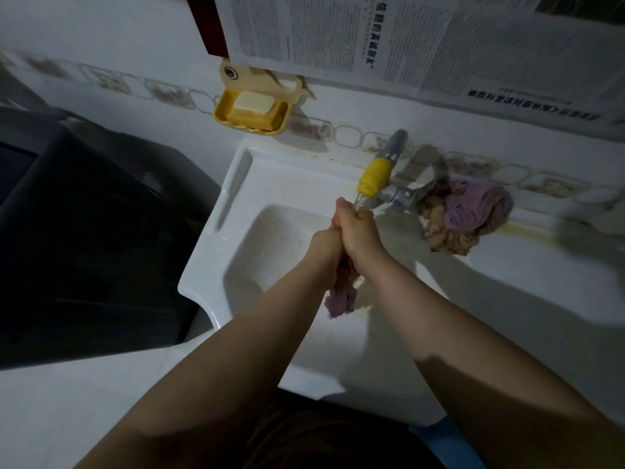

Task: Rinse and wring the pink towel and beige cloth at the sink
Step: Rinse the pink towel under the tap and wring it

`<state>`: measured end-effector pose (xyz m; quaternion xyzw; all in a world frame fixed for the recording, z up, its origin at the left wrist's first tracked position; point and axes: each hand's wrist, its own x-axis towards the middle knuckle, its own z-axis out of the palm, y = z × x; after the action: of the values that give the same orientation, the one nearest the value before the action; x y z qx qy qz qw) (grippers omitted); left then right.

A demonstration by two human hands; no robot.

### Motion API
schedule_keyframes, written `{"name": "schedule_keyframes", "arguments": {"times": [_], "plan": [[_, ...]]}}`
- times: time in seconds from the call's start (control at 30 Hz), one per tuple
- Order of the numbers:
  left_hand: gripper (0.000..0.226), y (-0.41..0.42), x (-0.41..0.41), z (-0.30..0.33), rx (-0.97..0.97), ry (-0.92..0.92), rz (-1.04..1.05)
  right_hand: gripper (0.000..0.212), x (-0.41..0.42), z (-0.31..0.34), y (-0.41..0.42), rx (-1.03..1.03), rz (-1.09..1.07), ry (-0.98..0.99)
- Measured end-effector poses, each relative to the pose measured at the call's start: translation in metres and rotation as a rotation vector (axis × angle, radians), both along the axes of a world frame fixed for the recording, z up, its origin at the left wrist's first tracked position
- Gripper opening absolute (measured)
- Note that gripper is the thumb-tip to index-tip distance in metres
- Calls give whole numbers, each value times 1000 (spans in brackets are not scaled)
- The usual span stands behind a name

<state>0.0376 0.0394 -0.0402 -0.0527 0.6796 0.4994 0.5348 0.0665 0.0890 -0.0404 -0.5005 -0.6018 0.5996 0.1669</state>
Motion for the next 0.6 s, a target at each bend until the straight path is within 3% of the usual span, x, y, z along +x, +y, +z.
{"name": "schedule_keyframes", "arguments": {"times": [0.1, 0.2, 0.27, 0.37, 0.43, 0.5, 0.6], "plan": [[50, -1, -2, 6, -82, 23, 17, 46, -5, -1, 8, -32, -34, -12], [46, -4, -3, 11, -85, 24, -23, 45, -1, -4, 13, -121, 1, 113], [43, -10, -9, 15, -13, 29, 1, 38, 4, -6, 18, -123, 11, 132], [26, -19, -31, 16, 173, -25, 134, 41, 17, -9, 29, -27, 30, -36], [23, -27, -49, 15, 299, -89, 160, 45, 34, -14, 36, -30, 139, -123], [33, -33, -63, 12, 407, -57, 133, 36, 54, -26, 38, -59, 367, -109], [23, -38, -73, 13, 422, -48, 125, 38, 76, -36, 36, -261, 628, -161]]}}
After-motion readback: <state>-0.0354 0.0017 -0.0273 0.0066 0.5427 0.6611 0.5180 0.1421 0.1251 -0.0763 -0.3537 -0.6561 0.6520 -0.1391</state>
